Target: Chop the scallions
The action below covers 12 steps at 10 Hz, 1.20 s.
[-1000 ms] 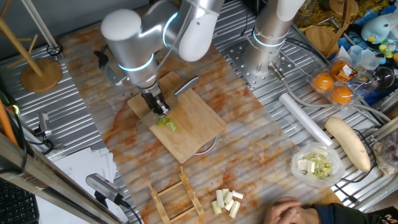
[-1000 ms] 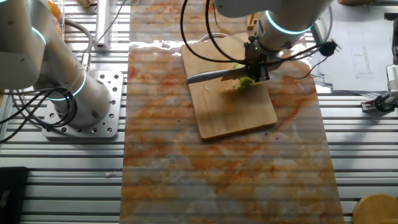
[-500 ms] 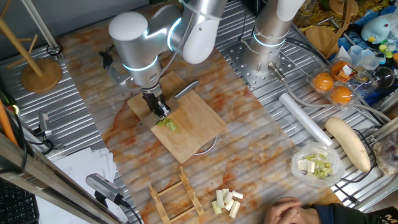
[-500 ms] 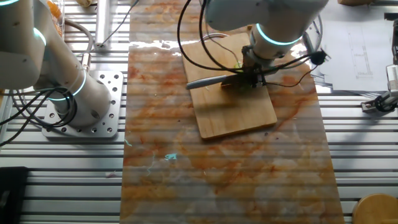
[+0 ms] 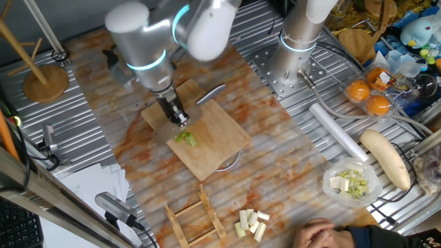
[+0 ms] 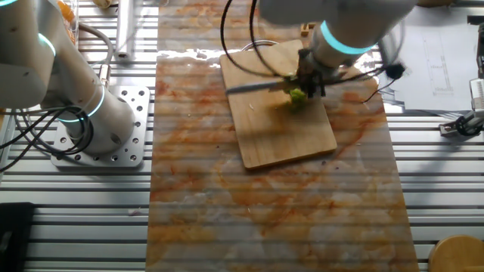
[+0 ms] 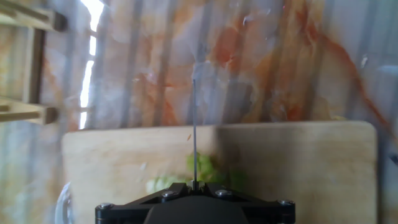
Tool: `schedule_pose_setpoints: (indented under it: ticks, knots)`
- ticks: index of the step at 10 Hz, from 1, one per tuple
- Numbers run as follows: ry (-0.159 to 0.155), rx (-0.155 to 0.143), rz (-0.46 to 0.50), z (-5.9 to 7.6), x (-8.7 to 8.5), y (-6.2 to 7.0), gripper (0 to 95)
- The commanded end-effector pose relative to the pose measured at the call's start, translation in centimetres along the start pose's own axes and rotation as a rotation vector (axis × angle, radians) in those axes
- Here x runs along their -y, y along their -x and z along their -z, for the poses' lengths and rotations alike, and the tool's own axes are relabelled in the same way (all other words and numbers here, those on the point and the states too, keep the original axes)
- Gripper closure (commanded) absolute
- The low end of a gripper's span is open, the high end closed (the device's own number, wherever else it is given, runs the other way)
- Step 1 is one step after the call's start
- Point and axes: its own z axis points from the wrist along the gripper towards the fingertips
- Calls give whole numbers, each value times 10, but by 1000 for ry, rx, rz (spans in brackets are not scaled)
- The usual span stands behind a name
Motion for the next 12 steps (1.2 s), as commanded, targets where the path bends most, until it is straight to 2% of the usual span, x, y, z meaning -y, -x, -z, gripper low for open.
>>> schedule_pose_setpoints:
  ticks: [1,4,7,9,11,12]
  knots:
    - [-44,-8,11,-6,-6,5,950]
    - [-54,-5,-1,-21,-14,2,950]
    - [-73,-3,0,-31,-11,5,950]
    - [-72,16,-1,-41,-7,6,950]
    - [-86,30,-1,-49,-3,7,950]
    - [-96,52,11,-56,1,8,950]
